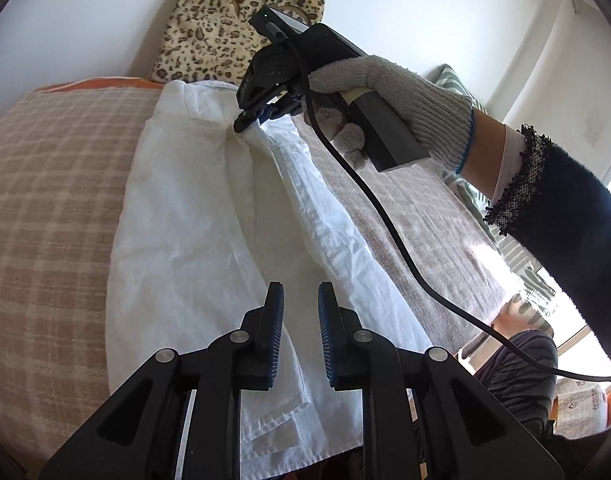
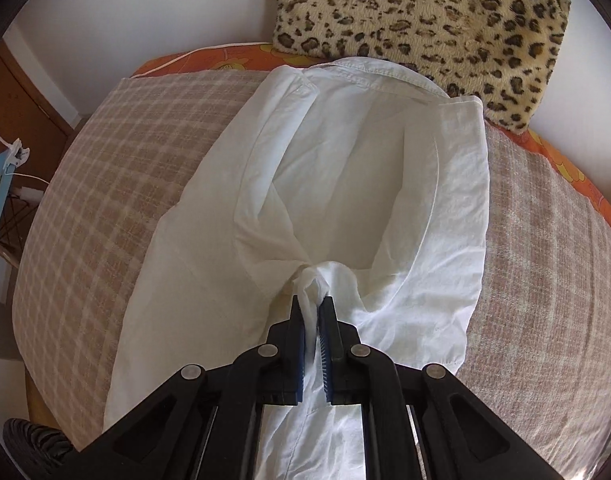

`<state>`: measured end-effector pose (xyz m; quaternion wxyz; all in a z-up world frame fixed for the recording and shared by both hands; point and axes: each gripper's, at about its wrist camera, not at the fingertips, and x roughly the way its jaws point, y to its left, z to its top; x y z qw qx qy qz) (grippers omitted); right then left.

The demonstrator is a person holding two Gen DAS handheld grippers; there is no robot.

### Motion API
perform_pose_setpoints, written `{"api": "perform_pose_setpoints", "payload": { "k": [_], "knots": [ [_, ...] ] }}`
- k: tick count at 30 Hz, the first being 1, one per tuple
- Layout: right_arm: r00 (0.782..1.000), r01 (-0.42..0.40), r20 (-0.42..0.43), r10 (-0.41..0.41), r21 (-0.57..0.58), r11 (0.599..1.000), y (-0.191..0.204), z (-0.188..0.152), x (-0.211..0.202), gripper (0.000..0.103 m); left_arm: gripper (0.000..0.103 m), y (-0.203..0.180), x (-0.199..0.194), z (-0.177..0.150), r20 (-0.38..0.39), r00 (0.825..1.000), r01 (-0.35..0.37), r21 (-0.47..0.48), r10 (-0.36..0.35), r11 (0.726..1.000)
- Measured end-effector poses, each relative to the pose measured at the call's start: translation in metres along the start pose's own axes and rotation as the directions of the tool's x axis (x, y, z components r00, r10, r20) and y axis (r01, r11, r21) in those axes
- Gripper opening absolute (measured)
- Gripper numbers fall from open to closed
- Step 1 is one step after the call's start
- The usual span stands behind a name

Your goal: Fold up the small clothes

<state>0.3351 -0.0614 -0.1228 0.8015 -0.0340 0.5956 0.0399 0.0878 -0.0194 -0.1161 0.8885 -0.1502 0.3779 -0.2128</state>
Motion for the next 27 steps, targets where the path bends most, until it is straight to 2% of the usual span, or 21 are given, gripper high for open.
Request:
{"api": "perform_pose_setpoints", "payload": {
  "k": [1,2,4,7,12,15,18,24,26,27],
  "knots": [
    [1.000,0.004,-0.005,-0.004,-0.005,1.000,0.005,0.000,0.004,0.005,0.019,0.005,0.003,0.002,-0.010,1.000,0.023,-0.029,-0.023,0.999],
    [1.000,0.008,-0.010,-0.008,-0.012,1.000,0.008,0.001,0.007,0.005,0.031,0.009,0.003,0.002,-0.015,0.999,0.045,-0.058,-0.046,0.997],
    [1.000,0.017,-0.014,-0.017,-0.017,1.000,0.011,-0.001,0.010,0.005,0.049,0.015,0.004,0.000,-0.018,0.996,0.082,-0.118,-0.085,0.990],
    [1.000,0.005,-0.011,-0.005,-0.010,1.000,0.009,-0.002,0.009,0.004,0.050,0.018,0.011,-0.002,-0.034,0.992,0.116,-0.173,-0.123,0.978],
    [0.999,-0.050,0.009,0.050,0.033,0.998,-0.004,0.000,0.002,0.004,0.050,-0.006,0.028,-0.009,-0.088,0.985,0.139,-0.132,-0.151,0.981],
    [0.998,-0.062,0.015,0.062,0.036,0.997,-0.005,0.000,0.001,0.004,0.050,-0.027,0.036,-0.021,-0.139,0.983,0.111,-0.060,-0.119,0.992],
    [0.997,-0.073,0.018,0.072,0.029,0.997,-0.005,-0.001,0.001,0.004,0.050,-0.034,0.046,-0.030,-0.164,0.985,0.058,-0.030,-0.062,0.998],
    [0.991,-0.129,0.034,0.128,0.044,0.991,-0.015,-0.002,-0.005,0.004,0.050,-0.021,0.051,-0.031,-0.138,0.987,0.068,-0.104,-0.082,0.992],
    [0.989,-0.146,0.037,0.144,0.062,0.987,-0.020,-0.001,-0.006,0.004,0.044,-0.017,0.053,-0.030,-0.125,0.984,0.109,-0.125,-0.124,0.986],
    [0.988,-0.154,0.038,0.151,0.067,0.986,-0.021,0.000,-0.006,0.004,0.035,-0.015,0.055,-0.031,-0.125,0.983,0.119,-0.136,-0.136,0.984]
  ]
}}
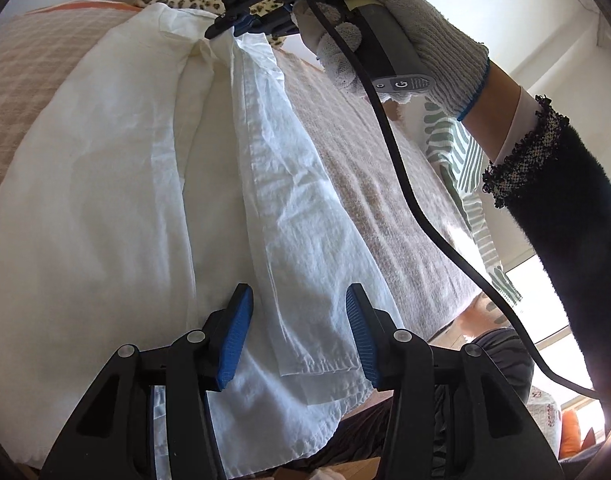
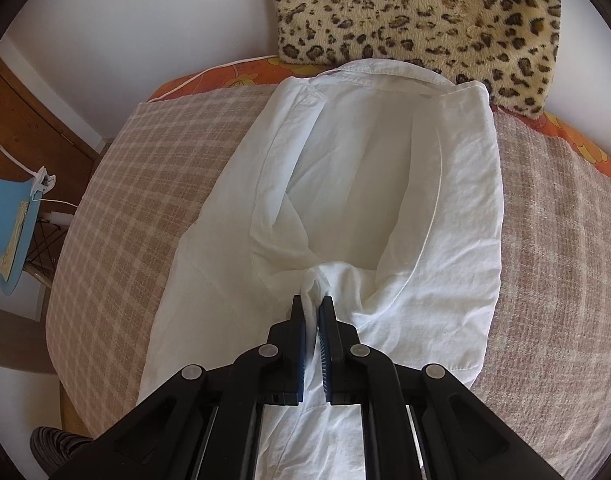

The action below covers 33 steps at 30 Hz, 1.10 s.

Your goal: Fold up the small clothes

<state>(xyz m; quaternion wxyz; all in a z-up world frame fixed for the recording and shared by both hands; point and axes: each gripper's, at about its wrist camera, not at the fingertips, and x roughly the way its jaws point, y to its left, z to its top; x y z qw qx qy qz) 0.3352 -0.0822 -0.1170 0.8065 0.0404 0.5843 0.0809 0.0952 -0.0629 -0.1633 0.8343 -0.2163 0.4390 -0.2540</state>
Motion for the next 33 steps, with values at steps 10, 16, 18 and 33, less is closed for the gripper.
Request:
{"api": "perform_pose_setpoints", "payload": {
  "k": [10,16,18,33],
  "knots": [
    [1.000,0.019,-0.019,-0.020,-0.040,0.999,0.022,0.002,0.006,0.004,0.005,0.001,-0.025,-0.002,0.024,0.999,0.043,0.043,-0.044,0.998],
    [0.999,0.016,-0.041,-0.017,-0.038,0.999,0.028,0.002,0.034,0.012,0.006,0.017,-0.034,-0.006,0.023,0.999,-0.036,0.031,0.035,0.999],
    [0.999,-0.041,-0.034,0.039,-0.054,0.998,0.027,0.001,0.028,0.032,0.010,0.015,-0.040,-0.007,0.012,0.999,-0.052,0.046,0.051,0.998],
    [0.992,-0.090,0.077,0.099,-0.120,0.989,-0.012,-0.194,-0.068,0.029,0.032,0.039,-0.095,0.035,0.155,0.979,-0.166,0.243,0.131,0.956]
  ]
}}
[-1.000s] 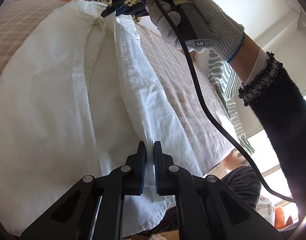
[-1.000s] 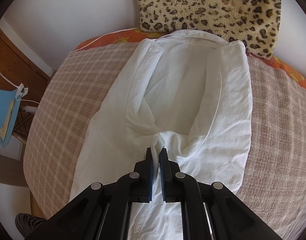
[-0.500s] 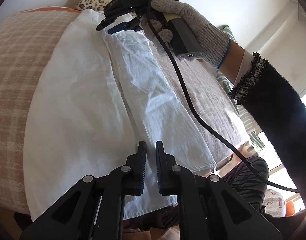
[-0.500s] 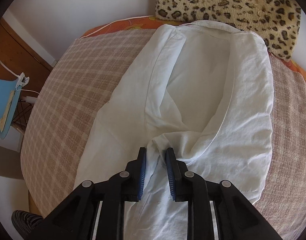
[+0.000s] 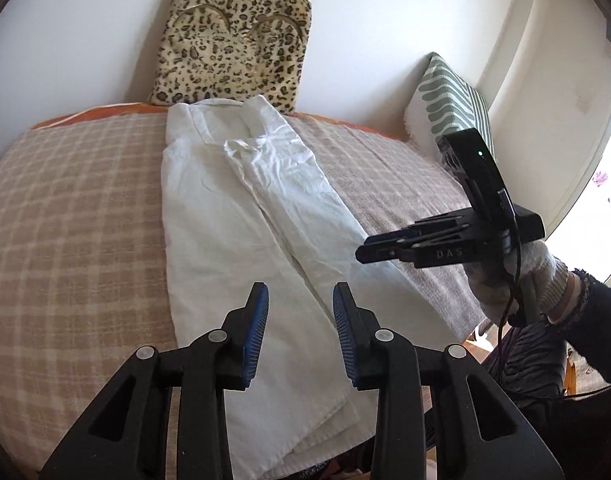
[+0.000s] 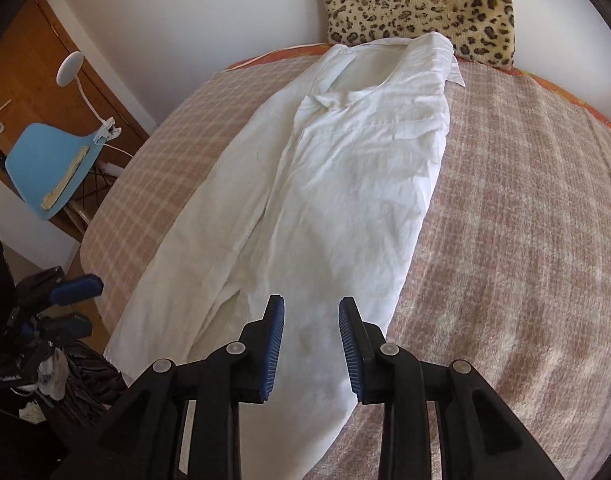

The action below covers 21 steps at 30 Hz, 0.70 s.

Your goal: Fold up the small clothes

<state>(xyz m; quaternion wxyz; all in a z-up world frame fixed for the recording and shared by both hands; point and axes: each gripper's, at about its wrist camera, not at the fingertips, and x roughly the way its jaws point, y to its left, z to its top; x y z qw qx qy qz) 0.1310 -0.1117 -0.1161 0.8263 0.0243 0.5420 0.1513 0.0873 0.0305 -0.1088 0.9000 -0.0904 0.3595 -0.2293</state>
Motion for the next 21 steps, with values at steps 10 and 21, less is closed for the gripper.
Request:
{"api": "perform_pose_setpoints", "payload": {
  "k": [10,21],
  "knots": [
    [0.994,0.102,-0.028,-0.107,-0.147,0.984,0.044,-0.076,-0.006,0.032,0.032,0.044,0.016,-0.014,-0.067,0.996,-0.062,-0.129,0.053,0.990],
    [0.981,0.012,0.194,-0.029,0.091,0.996,-0.039,0.054,-0.036,0.047,0.032,0.038,0.028,0.007,-0.061,0.996,-0.063,-0.047,0.060,0.997]
  ]
}}
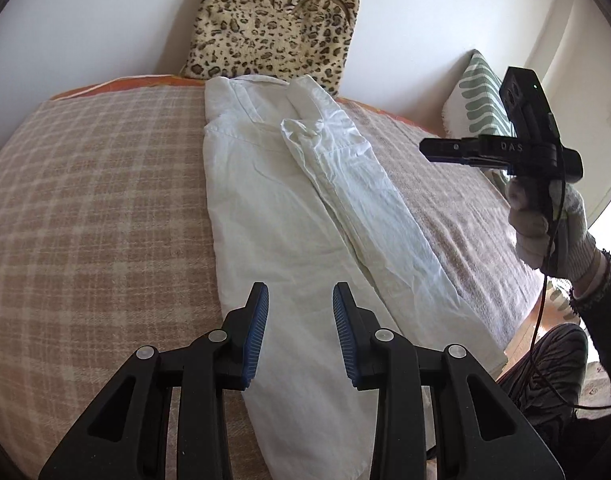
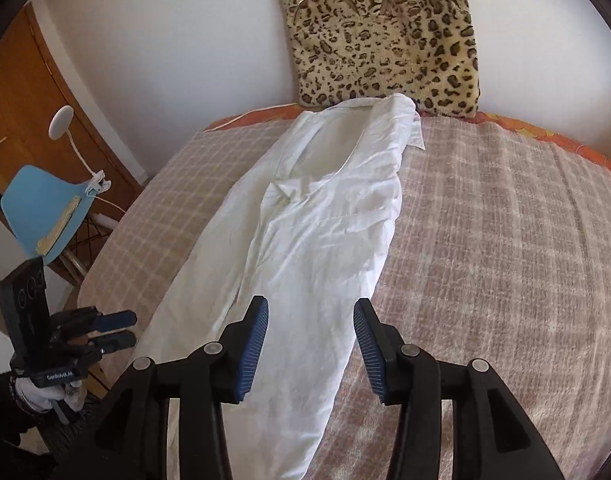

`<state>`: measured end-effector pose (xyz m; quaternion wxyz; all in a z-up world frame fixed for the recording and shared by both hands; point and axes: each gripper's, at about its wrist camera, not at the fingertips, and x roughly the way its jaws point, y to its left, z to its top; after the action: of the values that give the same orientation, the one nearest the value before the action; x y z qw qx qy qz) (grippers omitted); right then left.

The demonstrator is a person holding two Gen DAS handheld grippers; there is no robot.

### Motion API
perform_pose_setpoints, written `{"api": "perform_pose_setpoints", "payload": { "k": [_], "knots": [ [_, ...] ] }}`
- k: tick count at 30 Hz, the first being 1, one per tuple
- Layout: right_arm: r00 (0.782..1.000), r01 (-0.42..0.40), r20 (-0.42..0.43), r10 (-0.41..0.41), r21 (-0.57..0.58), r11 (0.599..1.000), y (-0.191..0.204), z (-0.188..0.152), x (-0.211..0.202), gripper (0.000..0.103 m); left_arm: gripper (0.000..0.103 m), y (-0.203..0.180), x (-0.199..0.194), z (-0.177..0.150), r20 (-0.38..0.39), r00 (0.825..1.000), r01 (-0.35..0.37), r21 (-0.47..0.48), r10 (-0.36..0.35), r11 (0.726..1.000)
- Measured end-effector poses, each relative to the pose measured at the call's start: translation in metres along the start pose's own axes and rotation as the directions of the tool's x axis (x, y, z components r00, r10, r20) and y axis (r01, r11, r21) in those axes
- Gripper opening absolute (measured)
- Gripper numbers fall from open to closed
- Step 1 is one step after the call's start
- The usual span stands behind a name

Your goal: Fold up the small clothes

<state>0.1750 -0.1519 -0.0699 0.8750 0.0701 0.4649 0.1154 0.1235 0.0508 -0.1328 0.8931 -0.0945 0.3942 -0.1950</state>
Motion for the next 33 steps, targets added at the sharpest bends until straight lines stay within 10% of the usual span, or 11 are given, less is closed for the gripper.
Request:
{"api": "perform_pose_setpoints", "payload": {
  "k": [6,15,20,21,26,33],
  "knots": [
    [1.000,-0.012,0.029,0.008,0.145,0.989,-0.053,0.089,0.057,0.063,0.032,-0.005,0.017,-0.001,-0.037,0.998,0.060,0.014,-0.060,0.998],
    [0.995,-0.095,0.017,0.094,0.277,0.956,-0.112,0.154,0.140,0.061,0.032,-0.055,0.020,0.006,-0.017,0.978,0.210,0.169,-0.210,0.963],
    [0.990,-0.141,0.020,0.143,0.348,0.927,-0.132,0.161,0.164,0.014,0.032,-0.071,0.047,-0.007,-0.157,0.963,0.249,0.220,-0.218,0.943],
    [0.992,-0.124,0.019,0.124,0.328,0.936,-0.131,0.163,0.164,0.001,0.032,-0.070,0.051,-0.008,-0.177,0.961,0.248,0.212,-0.213,0.945],
    [0.997,0.076,-0.038,-0.069,0.266,0.961,-0.142,0.164,0.174,0.001,0.032,-0.064,0.053,-0.012,-0.203,0.957,0.245,0.179,-0.208,0.953],
    [0.979,0.181,0.081,-0.187,0.068,0.981,-0.090,0.155,0.132,0.019,0.032,-0.059,0.045,-0.009,-0.193,0.958,0.243,0.165,-0.211,0.956]
  ]
}}
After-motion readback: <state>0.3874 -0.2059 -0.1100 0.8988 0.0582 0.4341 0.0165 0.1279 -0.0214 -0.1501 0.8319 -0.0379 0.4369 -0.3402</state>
